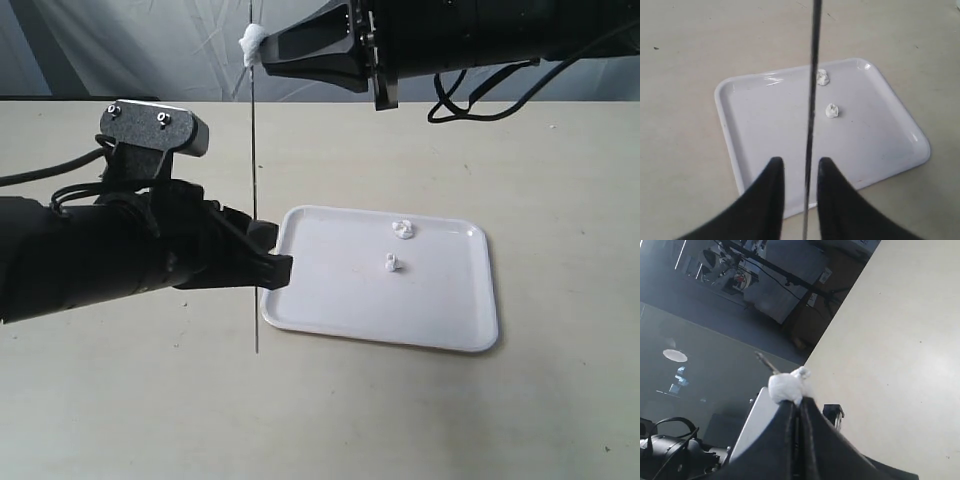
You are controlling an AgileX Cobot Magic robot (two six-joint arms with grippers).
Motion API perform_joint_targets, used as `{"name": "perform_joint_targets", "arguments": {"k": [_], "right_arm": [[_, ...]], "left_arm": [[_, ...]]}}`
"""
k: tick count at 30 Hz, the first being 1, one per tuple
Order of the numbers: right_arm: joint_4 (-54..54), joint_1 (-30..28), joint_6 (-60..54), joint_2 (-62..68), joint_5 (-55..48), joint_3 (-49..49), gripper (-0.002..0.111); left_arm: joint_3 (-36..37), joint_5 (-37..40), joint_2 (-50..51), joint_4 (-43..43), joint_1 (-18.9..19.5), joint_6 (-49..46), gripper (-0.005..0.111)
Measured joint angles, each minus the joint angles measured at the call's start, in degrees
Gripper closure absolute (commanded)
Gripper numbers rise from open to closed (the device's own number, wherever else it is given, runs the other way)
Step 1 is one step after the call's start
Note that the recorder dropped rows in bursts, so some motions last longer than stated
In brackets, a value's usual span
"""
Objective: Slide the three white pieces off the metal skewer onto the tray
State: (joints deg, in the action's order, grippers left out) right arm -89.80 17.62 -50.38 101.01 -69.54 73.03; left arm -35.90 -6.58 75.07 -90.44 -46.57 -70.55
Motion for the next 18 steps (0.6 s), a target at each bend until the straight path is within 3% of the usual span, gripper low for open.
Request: {"name": "perform_joint_targets", "arguments": {"k": [6,18], "right_arm": [[-0.12,0.13,0.00,0.00,0.00,0.00,0.109],[-1.10,0.23,-1.73,0.00,0.86,0.00,0.109]], "left_arm": [[0.00,0.49,0.00,0.31,0.00,0.00,0.107],[-0.46,12.56,0.56,-7.63,0.00,0.53,0.107]]}}
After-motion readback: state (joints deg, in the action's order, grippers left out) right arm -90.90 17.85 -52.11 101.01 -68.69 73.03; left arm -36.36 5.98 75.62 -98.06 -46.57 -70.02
